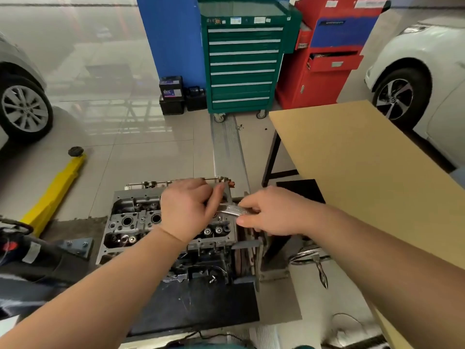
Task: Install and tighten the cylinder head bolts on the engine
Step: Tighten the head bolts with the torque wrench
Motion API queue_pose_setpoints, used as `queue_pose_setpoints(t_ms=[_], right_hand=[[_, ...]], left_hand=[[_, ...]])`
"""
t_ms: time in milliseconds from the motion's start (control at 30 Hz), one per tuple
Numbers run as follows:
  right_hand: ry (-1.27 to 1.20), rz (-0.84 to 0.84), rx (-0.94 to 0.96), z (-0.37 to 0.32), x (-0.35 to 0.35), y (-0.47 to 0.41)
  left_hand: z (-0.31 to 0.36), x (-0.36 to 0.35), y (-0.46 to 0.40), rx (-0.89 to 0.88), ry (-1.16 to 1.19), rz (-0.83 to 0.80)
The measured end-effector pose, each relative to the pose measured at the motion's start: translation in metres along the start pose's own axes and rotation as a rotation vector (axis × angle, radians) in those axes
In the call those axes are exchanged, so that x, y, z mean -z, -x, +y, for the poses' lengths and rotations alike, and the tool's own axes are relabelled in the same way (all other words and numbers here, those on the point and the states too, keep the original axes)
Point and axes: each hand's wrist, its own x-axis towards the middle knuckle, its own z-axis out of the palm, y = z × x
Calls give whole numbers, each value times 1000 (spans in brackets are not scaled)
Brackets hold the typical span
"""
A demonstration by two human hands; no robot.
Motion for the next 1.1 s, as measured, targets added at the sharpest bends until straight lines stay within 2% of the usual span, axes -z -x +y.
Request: queue_pose_setpoints(t_ms=[67,100,333,467,567,667,767,1000,1100], right_hand=[[-425,-269,-45,22,15,-6],[-544,-357,-62,31,18,-10],[-862,-752,-45,50,12,-20],[-785,-534,60,45,6,-14],[-740,-450,19,31,1,-9],[-900,-360,-103,11,-32,6],[-1036,-257,-133,-2,-58,23],[-1052,-260,-137,-5,-48,28],[-1067,-280,-131,-6,-49,28]], left_hand=[[5,-2,4,-114,-88,4],[9,-3,3,-126,-106,-2],[18,-4,-4,-79,-63,69],[14,-7,-5,-94,-49,104],[1,-5,-1,-119,0,90],[-11,-2,-1,-187,68,51],[-16,0,-5,-247,131,-14],[-8,4,-5,-154,225,-58],[-5,5,-2,50,382,-42]])
